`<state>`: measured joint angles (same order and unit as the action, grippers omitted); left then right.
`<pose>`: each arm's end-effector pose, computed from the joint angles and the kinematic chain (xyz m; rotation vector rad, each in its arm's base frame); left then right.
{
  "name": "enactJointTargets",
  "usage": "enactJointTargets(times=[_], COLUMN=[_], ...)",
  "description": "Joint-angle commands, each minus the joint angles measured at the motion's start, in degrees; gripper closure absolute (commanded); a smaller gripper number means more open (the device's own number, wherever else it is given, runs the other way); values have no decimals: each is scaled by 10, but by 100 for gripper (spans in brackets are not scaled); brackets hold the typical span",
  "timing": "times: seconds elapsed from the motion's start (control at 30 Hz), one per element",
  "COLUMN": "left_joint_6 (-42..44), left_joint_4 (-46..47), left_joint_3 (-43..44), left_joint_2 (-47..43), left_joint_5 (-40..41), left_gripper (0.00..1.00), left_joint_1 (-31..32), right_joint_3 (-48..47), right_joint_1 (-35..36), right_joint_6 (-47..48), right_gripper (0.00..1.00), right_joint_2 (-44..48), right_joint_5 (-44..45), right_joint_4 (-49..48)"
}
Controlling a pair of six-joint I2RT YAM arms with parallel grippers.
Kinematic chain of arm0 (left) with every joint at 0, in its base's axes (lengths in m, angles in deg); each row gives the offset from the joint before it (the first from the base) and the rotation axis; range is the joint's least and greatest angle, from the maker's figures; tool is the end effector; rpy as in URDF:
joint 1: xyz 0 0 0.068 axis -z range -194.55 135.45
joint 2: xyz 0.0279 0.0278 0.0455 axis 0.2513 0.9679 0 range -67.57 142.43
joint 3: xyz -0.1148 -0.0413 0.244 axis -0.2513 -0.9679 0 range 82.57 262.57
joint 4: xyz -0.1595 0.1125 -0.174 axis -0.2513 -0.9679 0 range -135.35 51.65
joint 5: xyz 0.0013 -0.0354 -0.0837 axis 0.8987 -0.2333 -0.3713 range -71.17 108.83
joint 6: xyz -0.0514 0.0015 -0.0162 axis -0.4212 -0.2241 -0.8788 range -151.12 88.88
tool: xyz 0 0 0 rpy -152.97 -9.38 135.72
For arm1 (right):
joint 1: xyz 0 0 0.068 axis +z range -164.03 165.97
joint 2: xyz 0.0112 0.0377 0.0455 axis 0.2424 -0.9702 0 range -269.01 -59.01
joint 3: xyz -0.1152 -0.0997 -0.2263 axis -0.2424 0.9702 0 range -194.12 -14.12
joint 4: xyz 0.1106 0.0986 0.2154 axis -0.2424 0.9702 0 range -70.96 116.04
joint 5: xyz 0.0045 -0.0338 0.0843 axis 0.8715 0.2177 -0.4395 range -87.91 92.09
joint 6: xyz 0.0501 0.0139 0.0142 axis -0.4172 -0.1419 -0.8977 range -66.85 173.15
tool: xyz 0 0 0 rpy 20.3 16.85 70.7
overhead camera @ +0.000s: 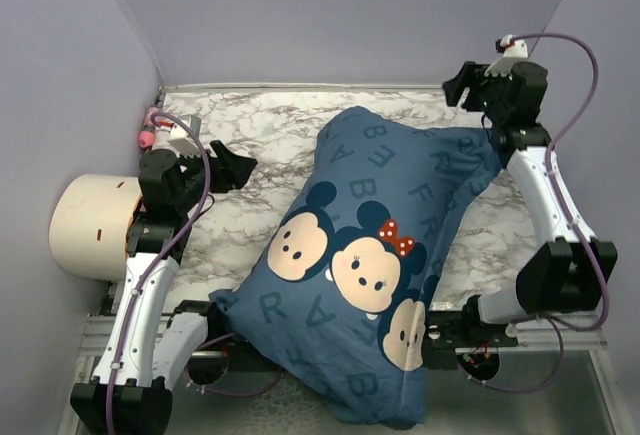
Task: Put the pillow into the pillowcase
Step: Turn over the pillow at the center of the board, then move the pillow to the corner of the board.
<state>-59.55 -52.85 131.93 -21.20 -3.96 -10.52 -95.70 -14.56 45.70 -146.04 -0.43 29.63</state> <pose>0.1826 -0.0267 0.3559 -0.0904 1.8170 -0.7572 0.3613 -0.0017 0.3833 0.0983 1.8497 0.1248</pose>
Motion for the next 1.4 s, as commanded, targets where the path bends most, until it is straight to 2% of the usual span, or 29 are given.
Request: enactJointTargets(times=[0.0, 0.03, 0.1, 0.23, 0.3, 0.37, 0.47, 0.57, 0.6, 0.67, 0.7, 0.77, 0.83, 0.87, 0.93, 1.03, 1.13, 1.2, 1.27, 1.3, 1.37], left_joint_6=[-32, -41, -60, -85, -86, -77, -48, -7, 5, 28, 33, 36, 33, 32, 26, 8, -13, -24, -36, -43, -63], left_joint_4=[36, 43, 63, 99, 99, 87, 47, -12, -29, -53, -58, -63, -64, -64, -62, -44, -25, -15, 5, 18, 49], left_joint_3=[-1, -5, -15, -32, -30, -21, 2, 37, 49, 69, 75, 77, 71, 68, 64, 52, 41, 34, 24, 18, 8], left_joint_2=[0, 1, 1, 9, 13, 13, 3, -16, -23, -36, -40, -47, -52, -55, -59, -63, -61, -58, -60, -60, -61], left_joint_5=[-89, -105, -133, -169, -173, -165, -127, -42, -14, 27, 33, 38, 36, 36, 35, 22, -4, -20, -40, -49, -70], left_gripper=[41, 41, 41, 41, 41, 41, 41, 41, 41, 41, 41, 41, 41, 41, 41, 41, 41, 41, 41, 40, 40], left_joint_1=[0, 0, 0, 1, 1, 1, 1, 1, 1, 1, 1, 0, 0, 0, 1, 1, 1, 0, 1, 1, 1], right_joint_3=[115, 135, 163, 171, 141, 120, 114, 102, 94, 66, 53, 43, 51, 48, 29, 26, 17, -13, -3, 20, 77], right_joint_1=[19, 40, 112, 291, 388, 475, 581, 685, 719, 753, 756, 757, 735, 702, 581, 420, 350, 345, 345, 345, 345], right_joint_6=[-154, -164, -121, 36, 112, 155, 183, 195, 196, 207, 204, 198, 173, 153, 112, 109, 104, 110, 129, 117, 81], right_gripper=[30, 30, 27, 26, 28, 32, 34, 36, 38, 54, 62, 73, 87, 95, 99, 99, 98, 93, 82, 74, 59], right_joint_2=[132, 148, 185, 229, 224, 215, 190, 135, 110, 49, 17, -36, -64, -76, -89, -62, -38, -18, 27, 56, 112], right_joint_5=[-500, -557, -588, -596, -580, -547, -524, -453, -428, -374, -339, -227, -67, 14, 152, 214, 190, 62, -146, -218, -254], right_joint_4=[-249, -254, -191, -14, 94, 161, 224, 278, 296, 345, 367, 399, 395, 391, 362, 231, 107, 100, 51, 11, -53])
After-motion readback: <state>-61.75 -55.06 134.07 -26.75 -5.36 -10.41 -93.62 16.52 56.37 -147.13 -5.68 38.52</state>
